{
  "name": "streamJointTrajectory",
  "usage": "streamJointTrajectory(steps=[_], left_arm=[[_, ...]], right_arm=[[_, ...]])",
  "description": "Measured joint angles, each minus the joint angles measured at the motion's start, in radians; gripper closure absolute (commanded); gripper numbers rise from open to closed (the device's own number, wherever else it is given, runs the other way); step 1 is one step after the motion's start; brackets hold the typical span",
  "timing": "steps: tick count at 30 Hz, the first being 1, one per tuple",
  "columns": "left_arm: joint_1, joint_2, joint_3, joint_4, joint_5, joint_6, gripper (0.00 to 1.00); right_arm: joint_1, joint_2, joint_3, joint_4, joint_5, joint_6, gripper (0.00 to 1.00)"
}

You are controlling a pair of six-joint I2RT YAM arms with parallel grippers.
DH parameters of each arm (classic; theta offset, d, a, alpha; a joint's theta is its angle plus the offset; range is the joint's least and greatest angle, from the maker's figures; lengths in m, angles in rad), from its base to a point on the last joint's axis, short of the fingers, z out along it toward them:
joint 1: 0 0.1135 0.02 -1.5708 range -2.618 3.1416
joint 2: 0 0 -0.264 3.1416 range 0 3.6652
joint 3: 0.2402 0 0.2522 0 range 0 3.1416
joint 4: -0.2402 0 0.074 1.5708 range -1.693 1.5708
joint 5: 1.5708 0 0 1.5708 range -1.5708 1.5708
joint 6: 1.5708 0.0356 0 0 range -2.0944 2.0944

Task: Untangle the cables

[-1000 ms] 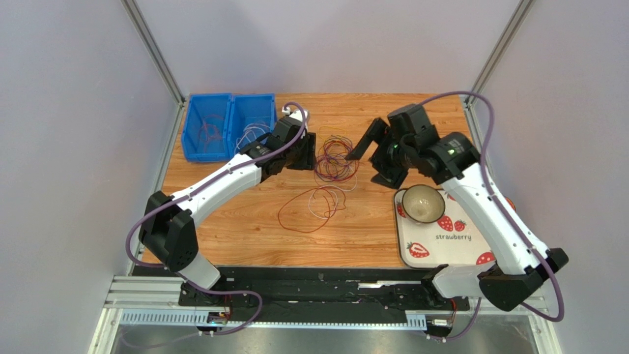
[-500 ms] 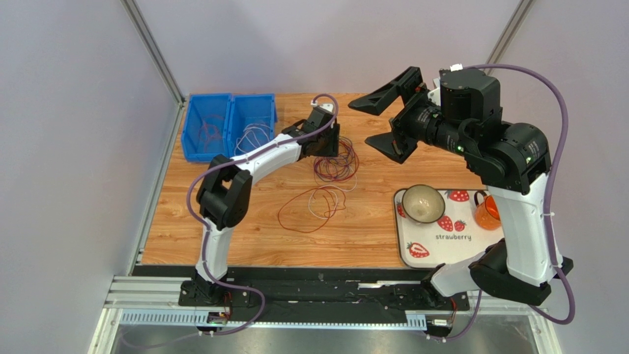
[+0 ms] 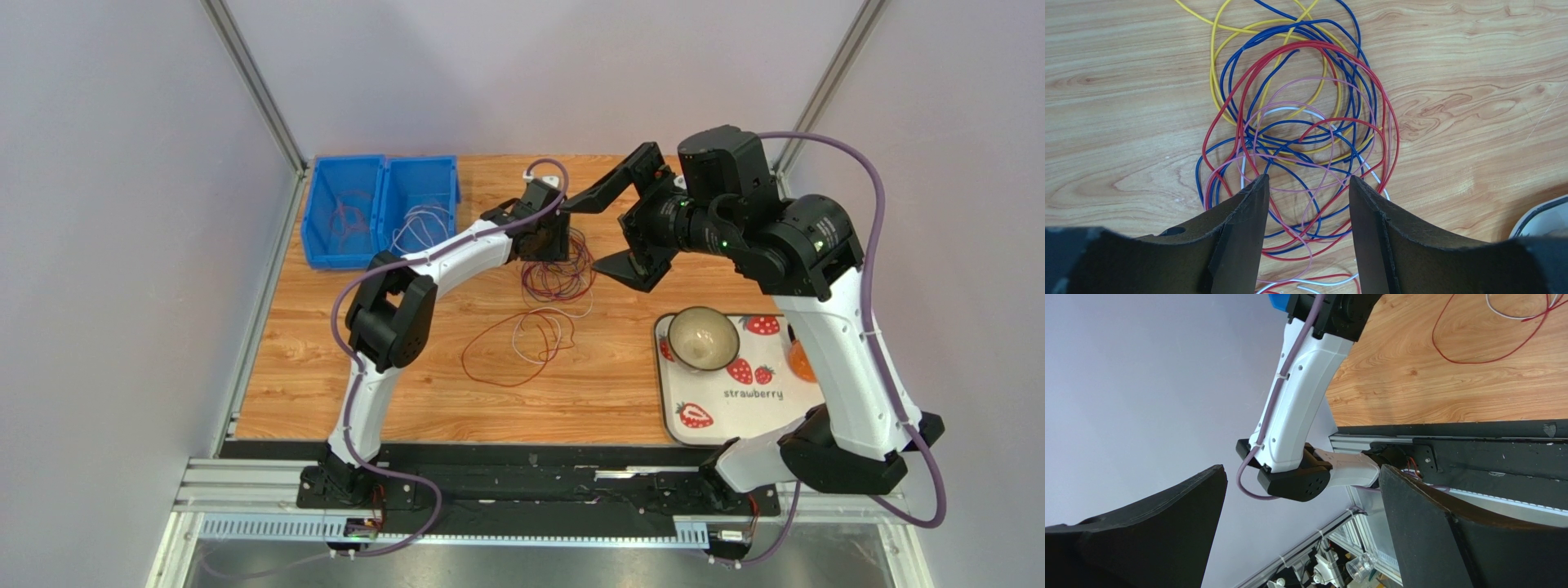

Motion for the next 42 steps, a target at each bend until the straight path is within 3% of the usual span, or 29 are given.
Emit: streamJointTrajectory(steps=[5, 11, 14, 17, 20, 21, 23, 33, 34, 35, 38, 42], left_arm=[[0.000, 0.000, -0.006, -0.001, -0.002, -0.011, 0.41], [0.000, 0.000, -0.026, -0.015, -0.003, -0.012, 0.41], [0.000, 0.000, -0.025, -0.026, -0.008, -0.015, 0.46], [0.000, 0.000, -0.025, -0.039, -0.019, -0.024, 0.58], [0.000, 0.001, -0.024, -0.047, -0.028, -0.038, 0.76], [0.000, 0.002, -0.024, -0.051, -0.031, -0.039, 0.91], [0.000, 0.008, -0.018, -0.062, -0.031, -0.040, 1.00], [0.000, 0.000, 0.002, -0.132, -0.081, -0.013, 0.97], [0.000, -0.012, 0.002, -0.140, -0.091, -0.009, 0.93], [0.000, -0.024, 0.002, -0.146, -0.101, -0.006, 0.81], [0.000, -0.066, 0.002, -0.158, -0.127, -0.005, 0.58], [-0.001, -0.094, 0.001, -0.148, -0.134, -0.004, 0.50]], right_arm=[[0.014, -0.002, -0.074, -0.015, -0.008, 0.023, 0.01], [0.142, 0.048, 0.100, -0.008, 0.032, 0.044, 0.01], [0.165, 0.003, 0.075, 0.006, 0.024, 0.058, 0.01], [0.166, -0.031, 0.028, -0.009, 0.021, 0.068, 0.01], [0.169, -0.027, 0.027, -0.009, 0.029, 0.075, 0.01], [0.170, -0.027, 0.027, -0.009, 0.031, 0.077, 0.01], [0.171, -0.030, 0.027, -0.009, 0.037, 0.082, 0.01], [0.171, -0.064, -0.019, -0.006, 0.037, 0.101, 0.01], [0.171, -0.064, -0.026, -0.006, 0.037, 0.101, 0.01], [0.171, -0.064, -0.032, -0.005, 0.037, 0.103, 0.01], [0.171, -0.068, -0.045, -0.003, 0.045, 0.108, 0.01], [0.171, -0.098, -0.072, 0.003, 0.050, 0.113, 0.01]])
